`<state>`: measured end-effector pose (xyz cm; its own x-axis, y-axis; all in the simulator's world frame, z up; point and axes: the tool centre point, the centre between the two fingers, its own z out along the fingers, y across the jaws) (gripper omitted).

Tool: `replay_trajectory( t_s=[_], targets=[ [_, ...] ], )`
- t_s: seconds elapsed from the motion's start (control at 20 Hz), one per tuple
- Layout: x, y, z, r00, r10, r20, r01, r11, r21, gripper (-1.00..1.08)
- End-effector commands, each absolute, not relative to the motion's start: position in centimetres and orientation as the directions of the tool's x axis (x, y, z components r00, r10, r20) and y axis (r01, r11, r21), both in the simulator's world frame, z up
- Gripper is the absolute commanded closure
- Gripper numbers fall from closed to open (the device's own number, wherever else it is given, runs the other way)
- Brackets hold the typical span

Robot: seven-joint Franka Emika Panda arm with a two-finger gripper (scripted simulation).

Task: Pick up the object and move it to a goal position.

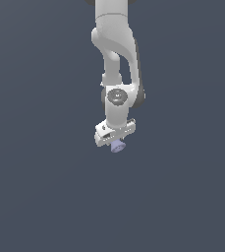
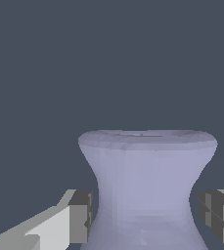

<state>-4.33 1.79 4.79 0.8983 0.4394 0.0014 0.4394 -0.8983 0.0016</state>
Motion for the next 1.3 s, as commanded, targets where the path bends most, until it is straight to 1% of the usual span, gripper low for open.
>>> replay_trajectory(
  t_s=[0.0, 0.3, 0.55, 0.8, 1.25],
  targets=[
    [-4.4, 2.0, 4.7, 0.897, 0.442, 0.0, 0.442, -0.897, 0.0, 1.08],
    [-4.6, 1.0, 5.2, 0.898, 0.439, 0.001, 0.439, -0.898, 0.002, 1.08],
    [-5.6, -1.4, 6.6, 0.898, 0.439, 0.001, 0.439, -0.898, 0.002, 1.08],
    [-7.0, -5.3, 8.7, 0.898, 0.44, 0.001, 0.44, -0.898, 0.001, 1.08],
    [-10.0, -13.7, 13.5, 0.898, 0.441, 0.001, 0.441, -0.898, -0.001, 1.08]
  ],
)
